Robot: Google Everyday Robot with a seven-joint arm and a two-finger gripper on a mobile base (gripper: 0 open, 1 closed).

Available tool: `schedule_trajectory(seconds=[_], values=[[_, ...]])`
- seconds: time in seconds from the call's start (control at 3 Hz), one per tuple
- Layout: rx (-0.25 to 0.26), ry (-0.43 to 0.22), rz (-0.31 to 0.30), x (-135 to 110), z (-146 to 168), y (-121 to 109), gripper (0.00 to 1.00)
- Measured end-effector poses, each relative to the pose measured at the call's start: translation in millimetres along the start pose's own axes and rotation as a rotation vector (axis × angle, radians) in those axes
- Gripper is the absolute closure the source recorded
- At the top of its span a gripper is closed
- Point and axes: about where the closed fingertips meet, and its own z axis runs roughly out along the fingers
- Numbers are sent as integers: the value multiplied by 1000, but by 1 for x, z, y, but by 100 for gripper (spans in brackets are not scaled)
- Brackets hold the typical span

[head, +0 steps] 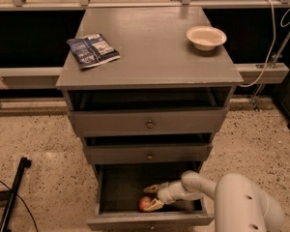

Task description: Pick apple from bottom drawer and place on counter

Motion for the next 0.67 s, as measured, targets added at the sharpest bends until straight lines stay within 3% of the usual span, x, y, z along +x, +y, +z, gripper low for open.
schedule_trajectory(seconds=[0.67], values=[[-8, 13, 32, 17, 13, 0, 37]])
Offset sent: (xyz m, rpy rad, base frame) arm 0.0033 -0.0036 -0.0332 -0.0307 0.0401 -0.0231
